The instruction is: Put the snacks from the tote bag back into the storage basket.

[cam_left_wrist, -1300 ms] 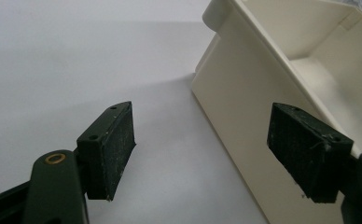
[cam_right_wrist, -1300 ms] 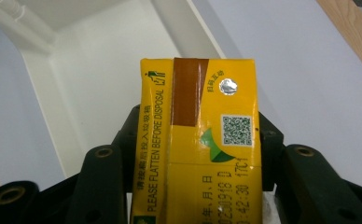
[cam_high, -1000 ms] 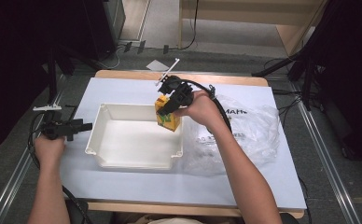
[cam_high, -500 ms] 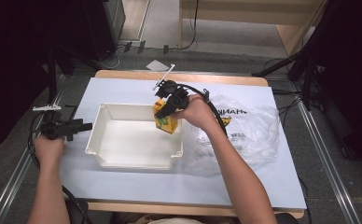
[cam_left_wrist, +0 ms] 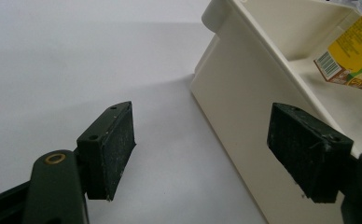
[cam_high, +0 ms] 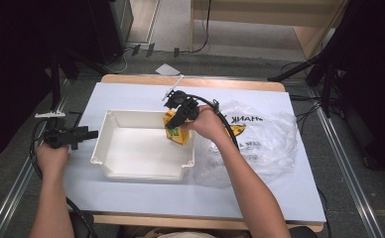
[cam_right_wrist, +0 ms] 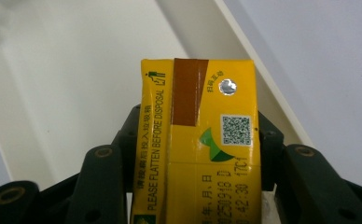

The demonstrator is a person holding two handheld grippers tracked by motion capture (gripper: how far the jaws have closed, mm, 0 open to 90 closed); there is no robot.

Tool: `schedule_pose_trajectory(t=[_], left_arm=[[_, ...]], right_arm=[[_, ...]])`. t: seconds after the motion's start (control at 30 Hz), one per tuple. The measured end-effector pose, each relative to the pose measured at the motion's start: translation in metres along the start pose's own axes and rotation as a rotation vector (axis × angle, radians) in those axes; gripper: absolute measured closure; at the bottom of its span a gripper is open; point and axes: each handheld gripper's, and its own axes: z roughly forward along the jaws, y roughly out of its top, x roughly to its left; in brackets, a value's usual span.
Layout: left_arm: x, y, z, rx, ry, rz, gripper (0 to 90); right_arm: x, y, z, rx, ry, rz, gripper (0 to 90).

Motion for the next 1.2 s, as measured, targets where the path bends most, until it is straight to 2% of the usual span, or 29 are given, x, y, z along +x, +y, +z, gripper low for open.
schedule_pose_trajectory(t=[0.13,0.33,0.53,0.83,0.93,1.03,1.07,1.2], left_arm=[[0.000,0.000,0.000,0.004,0.000,0.000,24.4],[0.000,0.000,0.000,0.001,-0.001,-0.001,24.4],[0.000,0.000,0.000,0.002,-0.001,-0.001,24.4],[-0.001,0.000,0.001,0.006,-0.001,0.001,24.4],[0.000,0.000,0.001,0.004,-0.001,-0.001,24.3],[0.000,0.000,0.001,0.004,0.000,-0.003,24.4],[0.000,0.000,0.001,0.004,0.001,-0.002,24.4],[-0.001,0.000,0.001,0.007,-0.001,0.001,24.4]], right_arm=[[-0.001,0.000,0.005,0.004,-0.007,-0.010,52.9],[-0.002,-0.001,0.012,-0.003,-0.012,0.005,52.9],[-0.003,-0.004,0.018,0.011,-0.027,-0.001,52.8],[-0.002,-0.009,0.019,-0.025,-0.046,-0.035,52.7],[-0.004,-0.010,0.019,-0.031,-0.048,-0.018,52.2],[-0.006,-0.011,0.020,-0.001,-0.033,0.016,51.4],[-0.006,-0.012,0.019,0.003,-0.033,0.012,51.3],[-0.007,-0.014,0.018,-0.017,-0.011,0.031,49.9]])
